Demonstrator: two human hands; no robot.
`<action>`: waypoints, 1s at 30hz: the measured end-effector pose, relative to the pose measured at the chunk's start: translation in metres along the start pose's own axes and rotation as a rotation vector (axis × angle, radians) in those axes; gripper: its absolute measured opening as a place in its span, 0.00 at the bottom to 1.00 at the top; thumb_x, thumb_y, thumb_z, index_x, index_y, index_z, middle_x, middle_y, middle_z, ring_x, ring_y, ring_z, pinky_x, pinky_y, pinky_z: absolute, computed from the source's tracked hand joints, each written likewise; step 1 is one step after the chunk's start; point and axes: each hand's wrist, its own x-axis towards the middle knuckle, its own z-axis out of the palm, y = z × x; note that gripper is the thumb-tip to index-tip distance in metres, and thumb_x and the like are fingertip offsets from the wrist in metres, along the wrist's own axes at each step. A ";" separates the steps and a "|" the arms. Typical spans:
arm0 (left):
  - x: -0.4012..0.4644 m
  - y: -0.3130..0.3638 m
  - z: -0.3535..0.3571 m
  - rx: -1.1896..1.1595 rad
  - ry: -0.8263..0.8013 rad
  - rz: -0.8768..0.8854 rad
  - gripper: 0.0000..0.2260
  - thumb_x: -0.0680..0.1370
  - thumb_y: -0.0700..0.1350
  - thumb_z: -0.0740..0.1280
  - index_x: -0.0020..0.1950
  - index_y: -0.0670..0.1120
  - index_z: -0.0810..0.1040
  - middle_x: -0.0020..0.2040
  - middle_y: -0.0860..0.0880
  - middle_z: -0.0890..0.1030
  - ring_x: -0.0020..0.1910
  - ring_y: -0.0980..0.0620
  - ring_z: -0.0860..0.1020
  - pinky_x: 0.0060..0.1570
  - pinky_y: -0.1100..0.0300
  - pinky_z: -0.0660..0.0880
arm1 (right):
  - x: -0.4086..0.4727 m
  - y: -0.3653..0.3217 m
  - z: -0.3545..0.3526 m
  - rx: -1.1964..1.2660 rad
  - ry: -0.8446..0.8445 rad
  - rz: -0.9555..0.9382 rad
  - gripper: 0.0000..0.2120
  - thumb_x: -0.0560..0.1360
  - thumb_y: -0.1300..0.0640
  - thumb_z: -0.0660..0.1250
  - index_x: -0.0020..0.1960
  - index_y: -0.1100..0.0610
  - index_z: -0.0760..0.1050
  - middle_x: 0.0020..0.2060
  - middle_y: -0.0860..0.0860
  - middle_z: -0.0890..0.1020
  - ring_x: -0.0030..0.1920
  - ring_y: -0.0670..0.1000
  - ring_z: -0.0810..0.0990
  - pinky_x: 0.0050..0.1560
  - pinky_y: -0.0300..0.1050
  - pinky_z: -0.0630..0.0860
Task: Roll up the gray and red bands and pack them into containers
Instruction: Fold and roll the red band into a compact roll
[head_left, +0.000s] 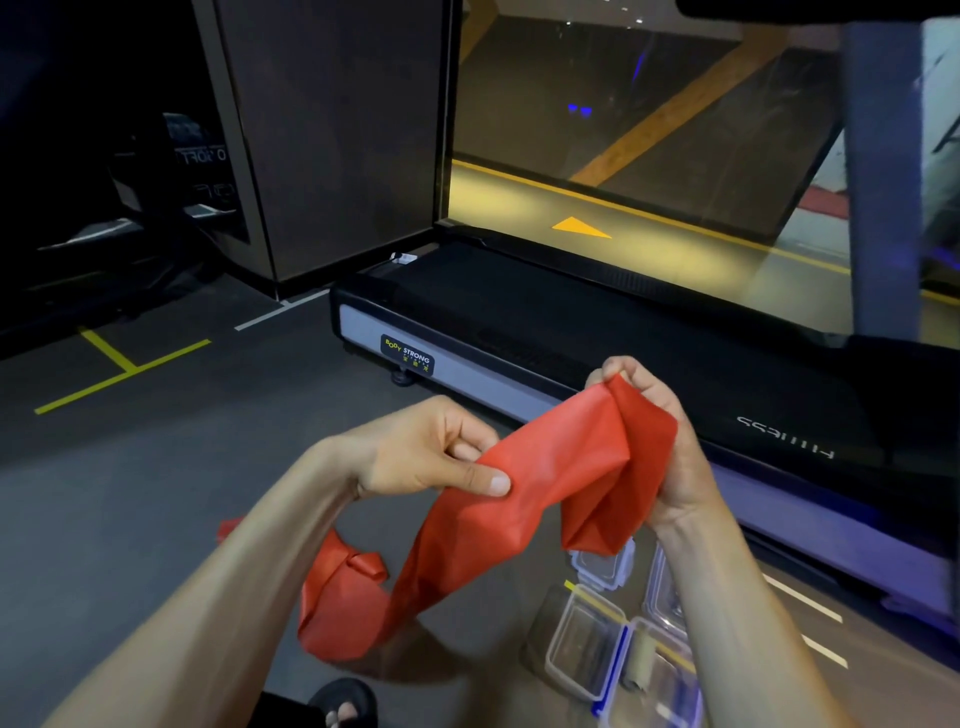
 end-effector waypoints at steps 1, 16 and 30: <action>-0.001 0.001 0.001 0.002 0.006 0.002 0.18 0.81 0.37 0.68 0.35 0.55 0.83 0.30 0.61 0.77 0.30 0.64 0.69 0.34 0.68 0.65 | 0.000 -0.001 0.001 -0.002 0.014 0.004 0.05 0.76 0.55 0.72 0.42 0.51 0.79 0.37 0.48 0.79 0.34 0.46 0.74 0.36 0.40 0.73; -0.001 0.002 0.001 0.020 0.058 -0.010 0.09 0.79 0.46 0.70 0.38 0.51 0.82 0.32 0.45 0.64 0.33 0.53 0.60 0.33 0.60 0.59 | -0.004 -0.007 0.003 0.050 0.084 0.030 0.19 0.83 0.68 0.56 0.41 0.53 0.77 0.34 0.48 0.77 0.30 0.45 0.73 0.30 0.37 0.73; -0.004 -0.001 -0.005 -0.088 -0.001 0.026 0.12 0.80 0.46 0.69 0.37 0.53 0.83 0.29 0.58 0.70 0.30 0.60 0.64 0.32 0.65 0.61 | -0.008 -0.007 -0.010 -0.112 0.050 -0.015 0.08 0.81 0.60 0.65 0.44 0.54 0.79 0.37 0.51 0.78 0.33 0.46 0.75 0.35 0.38 0.73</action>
